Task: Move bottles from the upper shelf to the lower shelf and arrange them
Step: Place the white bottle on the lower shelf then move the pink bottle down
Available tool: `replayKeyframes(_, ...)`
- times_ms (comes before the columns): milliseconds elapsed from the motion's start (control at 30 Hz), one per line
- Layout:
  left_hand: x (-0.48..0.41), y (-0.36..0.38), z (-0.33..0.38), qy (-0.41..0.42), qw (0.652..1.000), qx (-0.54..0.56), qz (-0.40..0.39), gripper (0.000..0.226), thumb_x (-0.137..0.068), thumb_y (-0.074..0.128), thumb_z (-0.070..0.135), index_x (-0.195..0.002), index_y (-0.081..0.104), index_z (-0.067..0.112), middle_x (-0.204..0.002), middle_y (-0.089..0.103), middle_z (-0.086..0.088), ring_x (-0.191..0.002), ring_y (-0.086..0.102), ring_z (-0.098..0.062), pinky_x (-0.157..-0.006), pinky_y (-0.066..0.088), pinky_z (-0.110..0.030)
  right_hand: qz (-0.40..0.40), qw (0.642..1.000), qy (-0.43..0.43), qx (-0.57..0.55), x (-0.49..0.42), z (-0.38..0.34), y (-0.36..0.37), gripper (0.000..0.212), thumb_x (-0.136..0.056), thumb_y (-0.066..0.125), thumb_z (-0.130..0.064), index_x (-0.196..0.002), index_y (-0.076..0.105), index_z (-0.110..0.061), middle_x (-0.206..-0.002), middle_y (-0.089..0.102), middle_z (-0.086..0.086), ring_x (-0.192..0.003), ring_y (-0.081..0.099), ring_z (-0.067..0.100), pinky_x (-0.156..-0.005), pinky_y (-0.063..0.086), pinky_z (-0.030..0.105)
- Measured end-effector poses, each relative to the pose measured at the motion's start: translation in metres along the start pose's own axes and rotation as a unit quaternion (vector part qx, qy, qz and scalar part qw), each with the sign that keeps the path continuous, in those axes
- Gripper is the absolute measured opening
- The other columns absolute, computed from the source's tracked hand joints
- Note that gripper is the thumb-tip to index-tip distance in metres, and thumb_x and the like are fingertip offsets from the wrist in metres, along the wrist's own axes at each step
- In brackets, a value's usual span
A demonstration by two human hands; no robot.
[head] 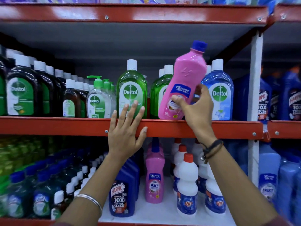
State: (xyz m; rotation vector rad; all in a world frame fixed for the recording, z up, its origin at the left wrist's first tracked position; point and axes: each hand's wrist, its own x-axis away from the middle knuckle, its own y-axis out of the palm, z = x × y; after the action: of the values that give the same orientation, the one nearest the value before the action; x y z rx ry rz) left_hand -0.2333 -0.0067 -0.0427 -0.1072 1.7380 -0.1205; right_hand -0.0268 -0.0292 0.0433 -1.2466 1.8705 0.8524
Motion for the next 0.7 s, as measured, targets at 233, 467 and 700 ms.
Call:
replayKeyframes(233, 0.000, -0.004, 0.002, -0.005, 1.000, 0.011, -0.025, 0.058, -0.097, 0.030, 0.049, -0.149, 0.033, 0.023, -0.158, 0.029, -0.002, -0.145, 0.029, -0.024, -0.118, 0.016, -0.049, 0.039, 0.997, 0.004, -0.061, 0.012, -0.021, -0.034, 0.057, -0.062, 0.084, -0.027, -0.110, 0.054, -0.017, -0.106, 0.065, -0.002, -0.090, 0.066, 0.010, -0.075, 0.054, 0.021)
replayKeyframes(467, 0.004, -0.003, 0.003, -0.015, 0.999, 0.018, -0.022, 0.057, -0.098, 0.030, 0.047, -0.150, 0.032, 0.023, -0.159, 0.027, -0.001, -0.145, 0.029, -0.023, -0.118, 0.018, -0.050, -0.055, 0.990, 0.081, -0.106, 0.070, -0.011, -0.057, 0.059, -0.054, 0.082, -0.029, -0.106, 0.058, -0.016, -0.100, 0.071, 0.001, -0.087, 0.070, 0.015, -0.071, 0.057, 0.025)
replayKeyframes(700, 0.006, 0.000, 0.002, -0.012, 1.000, 0.016, 0.004, 0.055, -0.099, 0.031, 0.046, -0.148, 0.035, 0.023, -0.157, 0.031, -0.002, -0.143, 0.032, -0.024, -0.118, 0.018, -0.049, -0.122, 0.978, 0.143, -0.088, 0.135, 0.043, -0.045, 0.055, -0.057, 0.084, -0.013, -0.105, 0.058, -0.015, -0.098, 0.070, -0.002, -0.083, 0.068, 0.003, -0.063, 0.053, 0.014)
